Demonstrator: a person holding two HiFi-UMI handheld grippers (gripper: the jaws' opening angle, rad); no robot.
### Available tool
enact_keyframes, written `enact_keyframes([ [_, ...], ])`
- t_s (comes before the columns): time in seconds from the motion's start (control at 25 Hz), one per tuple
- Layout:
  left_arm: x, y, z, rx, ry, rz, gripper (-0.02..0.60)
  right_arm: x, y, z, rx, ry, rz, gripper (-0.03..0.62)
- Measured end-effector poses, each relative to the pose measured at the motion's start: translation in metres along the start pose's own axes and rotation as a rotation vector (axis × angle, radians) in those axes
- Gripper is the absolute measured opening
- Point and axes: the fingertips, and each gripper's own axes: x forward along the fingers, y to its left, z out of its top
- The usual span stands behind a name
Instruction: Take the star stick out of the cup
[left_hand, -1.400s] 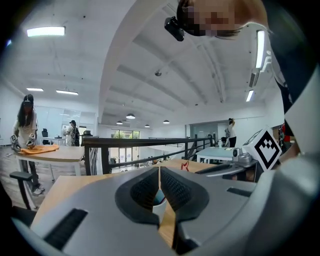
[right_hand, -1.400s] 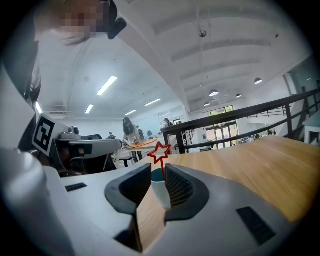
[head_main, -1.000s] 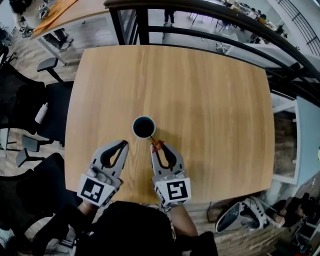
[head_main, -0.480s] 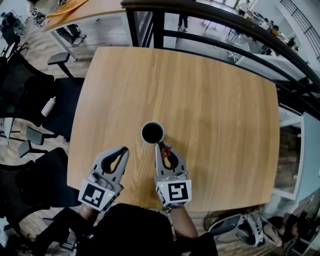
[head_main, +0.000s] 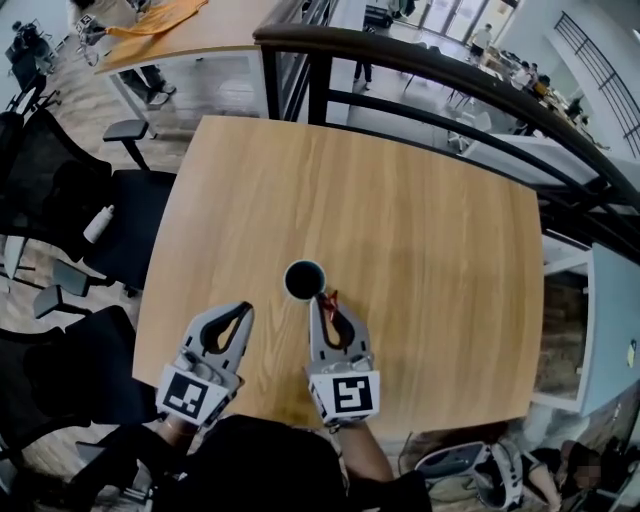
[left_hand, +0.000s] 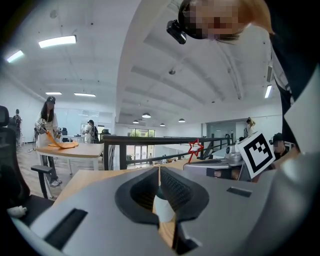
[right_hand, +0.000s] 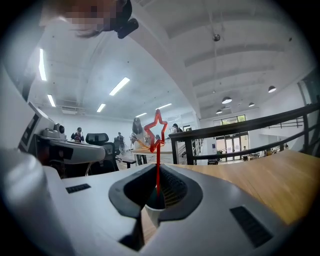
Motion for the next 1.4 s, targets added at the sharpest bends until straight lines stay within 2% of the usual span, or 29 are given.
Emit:
enact_keyframes([
  [0.56, -0.023, -0.009, 0.040, 0.014, -0.025, 0.008, 0.023, -0.030, 0.023, 0.083, -0.036, -0.109, 0.014, 0.029],
  [0.96, -0.033, -0.022, 0.061, 0.030, -0.085, -0.027, 0.023, -0.049, 0.044, 0.117, -0.084, -0.144, 0.040, 0.029],
  [1.16, -0.038, -0.029, 0.068, 0.027, -0.073, -0.032, 0.023, -0.058, 0.048, 0.129, -0.096, -0.157, 0.040, 0.029],
  [1.4, -0.041, -0.036, 0.077, 0.049, -0.112, -0.050, 0.023, -0.067, 0.050, 0.144, -0.101, -0.185, 0.036, 0.029],
])
